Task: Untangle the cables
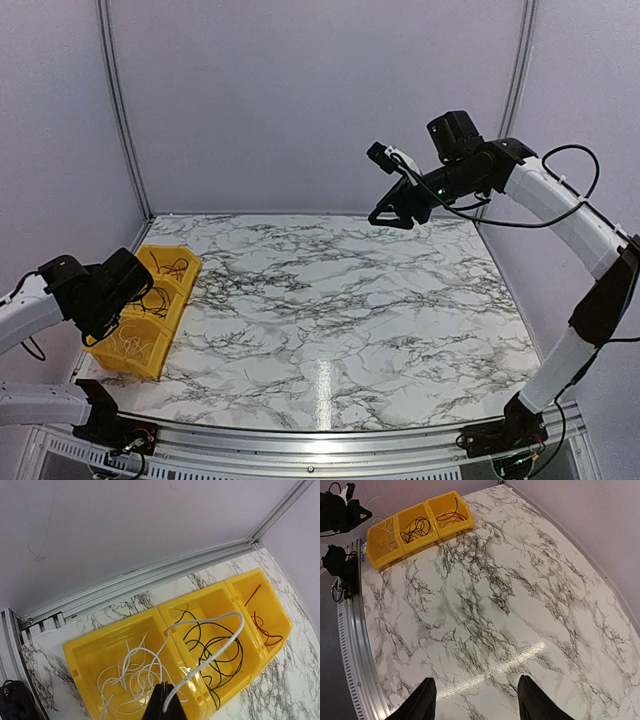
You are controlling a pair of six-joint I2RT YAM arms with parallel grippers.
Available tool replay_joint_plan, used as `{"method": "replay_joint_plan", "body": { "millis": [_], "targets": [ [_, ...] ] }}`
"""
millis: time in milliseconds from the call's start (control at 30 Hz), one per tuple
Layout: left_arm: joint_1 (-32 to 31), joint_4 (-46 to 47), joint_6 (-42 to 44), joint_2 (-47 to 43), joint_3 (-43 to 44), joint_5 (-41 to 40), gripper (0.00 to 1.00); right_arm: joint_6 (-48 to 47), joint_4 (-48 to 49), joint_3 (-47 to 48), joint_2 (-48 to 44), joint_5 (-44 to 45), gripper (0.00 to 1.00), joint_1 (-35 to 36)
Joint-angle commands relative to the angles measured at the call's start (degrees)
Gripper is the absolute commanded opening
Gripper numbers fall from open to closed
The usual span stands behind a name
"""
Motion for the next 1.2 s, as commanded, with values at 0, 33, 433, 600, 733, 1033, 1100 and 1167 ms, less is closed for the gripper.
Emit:
{"method": "replay_joint_plan", "body": {
  "millis": [0, 33, 433, 600, 733, 1033, 1100, 1167],
  "targets": [
    [3.2, -2.7, -0.1, -1.2, -1.6, -0.5, 0.0, -0.1, 1.1, 0.3, -1.6, 0.5, 0.56, -0.2],
    [3.7, -2.7, 0.0, -0.9, -1.9, 0.1, 0.0, -0.1, 1.1, 0.6, -1.4, 0.4, 0.56, -0.2],
    [4.1, -2.6, 0.2, -2.7, -0.8, 2.0, 0.44, 0.4, 1.1, 1.8, -0.9, -0.1, 0.59, -0.6],
    [4.1, -1.4, 4.2, -2.8, 5.0, 0.5, 0.52, 0.7, 1.8, 2.2, -0.7, 0.1, 0.6, -2.2],
    [4.1, 6.8, 18.4, 0.1, 10.8, -0.5, 0.58, 1.4, 3.1, 2.7, -0.5, 1.7, 0.61, -4.9],
    [3.9, 34.3, 62.1, 12.7, 19.6, 12.0, 0.99, 3.9, 5.9, 6.7, 0.8, 5.4, 0.73, -14.8],
    [3.8, 36.5, 66.3, 16.7, 22.6, 15.8, 0.99, 4.6, 6.4, 7.2, 1.1, 6.8, 0.8, -16.8],
    [3.2, 37.5, 70.6, 20.0, 26.1, 19.7, 0.99, 5.3, 6.8, 7.0, 0.9, 7.2, 0.85, -18.3]
  ]
}}
